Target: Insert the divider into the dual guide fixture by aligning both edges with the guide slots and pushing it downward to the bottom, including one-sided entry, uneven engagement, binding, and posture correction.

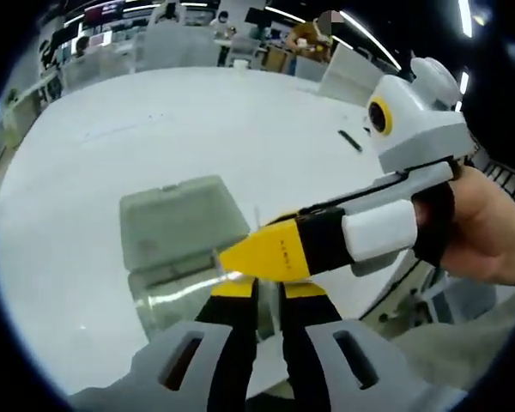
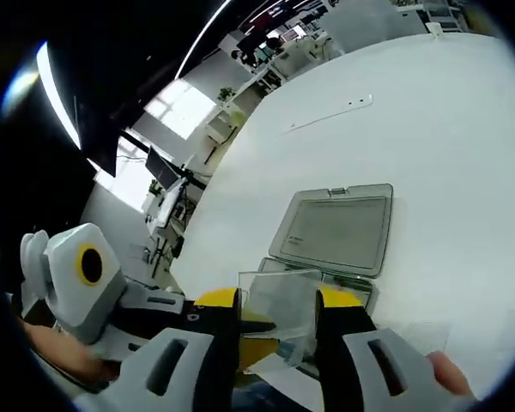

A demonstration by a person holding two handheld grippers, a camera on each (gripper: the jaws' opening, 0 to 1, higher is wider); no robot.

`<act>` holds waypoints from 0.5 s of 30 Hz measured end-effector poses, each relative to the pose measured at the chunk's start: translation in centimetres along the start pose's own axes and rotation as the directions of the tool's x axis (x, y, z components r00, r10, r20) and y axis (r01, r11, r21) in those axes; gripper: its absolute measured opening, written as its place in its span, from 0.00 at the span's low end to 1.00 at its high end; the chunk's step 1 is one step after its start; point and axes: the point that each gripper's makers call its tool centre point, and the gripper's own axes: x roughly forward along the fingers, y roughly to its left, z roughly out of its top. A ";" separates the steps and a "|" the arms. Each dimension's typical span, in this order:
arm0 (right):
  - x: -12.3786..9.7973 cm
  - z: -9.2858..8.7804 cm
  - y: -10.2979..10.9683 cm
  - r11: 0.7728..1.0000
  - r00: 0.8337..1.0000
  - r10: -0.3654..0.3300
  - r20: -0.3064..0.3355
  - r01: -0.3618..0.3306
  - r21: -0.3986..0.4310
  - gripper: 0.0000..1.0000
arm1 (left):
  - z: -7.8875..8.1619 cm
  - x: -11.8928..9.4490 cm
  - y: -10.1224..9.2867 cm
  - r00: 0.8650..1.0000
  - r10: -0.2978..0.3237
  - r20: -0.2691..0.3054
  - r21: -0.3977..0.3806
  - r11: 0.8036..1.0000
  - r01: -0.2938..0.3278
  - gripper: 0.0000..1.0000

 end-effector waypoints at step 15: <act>0.5 -0.3 0.7 1.000 1.000 0.013 0.001 -0.013 0.008 0.30 | -0.7 0.1 0.4 1.000 0.010 -0.015 0.016 1.000 -0.009 0.03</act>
